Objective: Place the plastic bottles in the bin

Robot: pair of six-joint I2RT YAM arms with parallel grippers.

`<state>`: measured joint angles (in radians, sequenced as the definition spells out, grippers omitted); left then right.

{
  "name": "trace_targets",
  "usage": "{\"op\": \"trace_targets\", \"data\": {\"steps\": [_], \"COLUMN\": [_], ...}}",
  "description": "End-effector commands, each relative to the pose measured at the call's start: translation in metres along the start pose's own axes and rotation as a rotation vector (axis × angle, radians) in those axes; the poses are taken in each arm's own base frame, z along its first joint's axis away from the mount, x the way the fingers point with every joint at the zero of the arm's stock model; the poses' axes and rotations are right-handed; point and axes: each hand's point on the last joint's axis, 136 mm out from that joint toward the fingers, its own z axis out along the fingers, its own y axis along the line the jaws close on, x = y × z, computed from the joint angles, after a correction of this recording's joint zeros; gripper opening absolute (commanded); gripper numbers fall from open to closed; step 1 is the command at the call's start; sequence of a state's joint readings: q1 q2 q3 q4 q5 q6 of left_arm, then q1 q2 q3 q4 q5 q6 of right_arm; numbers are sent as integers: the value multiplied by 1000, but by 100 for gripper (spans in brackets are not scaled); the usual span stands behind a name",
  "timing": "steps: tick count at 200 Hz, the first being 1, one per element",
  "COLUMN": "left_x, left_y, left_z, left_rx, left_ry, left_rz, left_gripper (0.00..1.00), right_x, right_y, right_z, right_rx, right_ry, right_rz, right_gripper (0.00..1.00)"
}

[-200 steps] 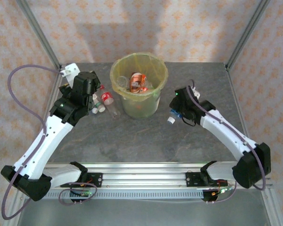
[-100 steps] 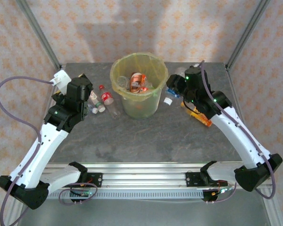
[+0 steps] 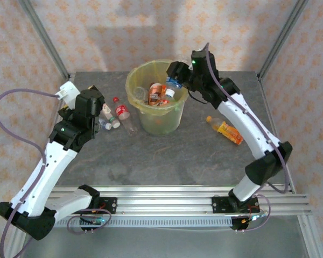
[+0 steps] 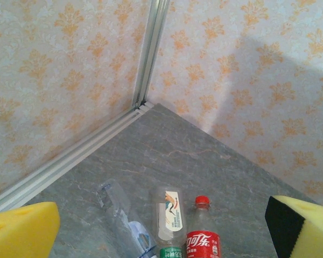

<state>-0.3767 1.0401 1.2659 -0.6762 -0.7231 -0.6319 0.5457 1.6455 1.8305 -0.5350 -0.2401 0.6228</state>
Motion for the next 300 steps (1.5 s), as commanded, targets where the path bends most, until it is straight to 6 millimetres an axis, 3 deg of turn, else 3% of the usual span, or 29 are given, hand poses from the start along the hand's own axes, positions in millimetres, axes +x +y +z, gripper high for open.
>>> {"op": "trace_targets", "data": {"steps": [1, 76, 151, 198, 227, 300], "left_x": [-1, 2, 2, 0, 0, 0], "left_y": [15, 16, 19, 20, 20, 17], "left_z": [-2, -1, -1, -1, -1, 0], "left_rx": [-49, -51, -66, -66, -68, -62], "left_ry": [-14, -11, -13, -18, -18, -14], "left_rz": [-2, 0, 13, 11, 12, 12], "left_gripper": [100, 100, 100, 100, 100, 100], "right_x": [-4, 17, 51, 77, 93, 103], "right_y": [20, 28, 9, 0, -4, 5], "right_z": [12, 71, 118, 129, 132, 126], "right_rx": [-48, 34, 151, 192, 217, 193], "right_ry": [11, 78, 143, 189, 213, 241], "right_rz": [-24, -102, -145, -159, -162, -164], "right_gripper": [47, 47, 47, 50, 58, 79]}}
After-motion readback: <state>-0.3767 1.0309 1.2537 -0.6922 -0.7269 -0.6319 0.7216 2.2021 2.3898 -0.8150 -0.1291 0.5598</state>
